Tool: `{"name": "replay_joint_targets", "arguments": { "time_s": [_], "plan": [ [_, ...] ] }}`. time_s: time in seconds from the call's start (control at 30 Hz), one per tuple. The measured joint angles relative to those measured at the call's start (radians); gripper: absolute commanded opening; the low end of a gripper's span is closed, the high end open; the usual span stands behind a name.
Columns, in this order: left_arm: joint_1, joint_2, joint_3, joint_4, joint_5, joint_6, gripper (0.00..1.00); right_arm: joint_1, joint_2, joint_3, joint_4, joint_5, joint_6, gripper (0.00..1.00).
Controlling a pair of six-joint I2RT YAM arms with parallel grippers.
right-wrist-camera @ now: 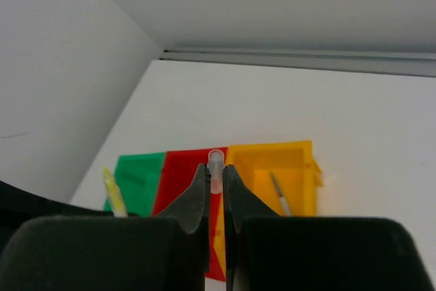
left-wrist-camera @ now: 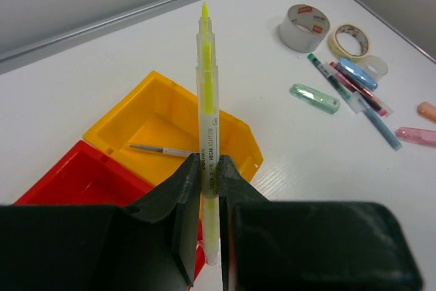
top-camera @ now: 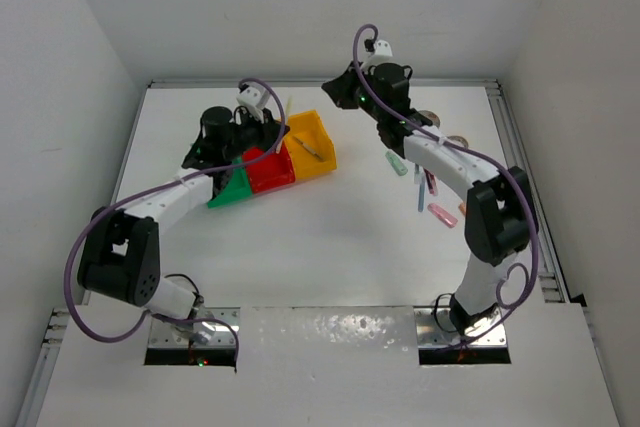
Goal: Sort the stationery into containers
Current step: Close the pen cap on the pen.
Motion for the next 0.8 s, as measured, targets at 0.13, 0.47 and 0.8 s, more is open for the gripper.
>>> {"name": "replay_joint_targets", "arguments": {
  "time_s": [0.13, 0.47, 0.8],
  "plan": [
    [-0.025, 0.021, 0.002, 0.013, 0.001, -0.029, 0.00, 0.030, 0.095, 0.100, 0.069, -0.021, 0.056, 0.00],
    [-0.038, 0.053, 0.012, 0.026, -0.010, -0.056, 0.00, 0.084, 0.154, 0.174, 0.164, -0.054, 0.120, 0.00],
    [-0.035, 0.063, 0.019, 0.032, -0.018, -0.068, 0.00, 0.084, 0.158, 0.180, 0.082, -0.065, 0.055, 0.00]
  ]
}}
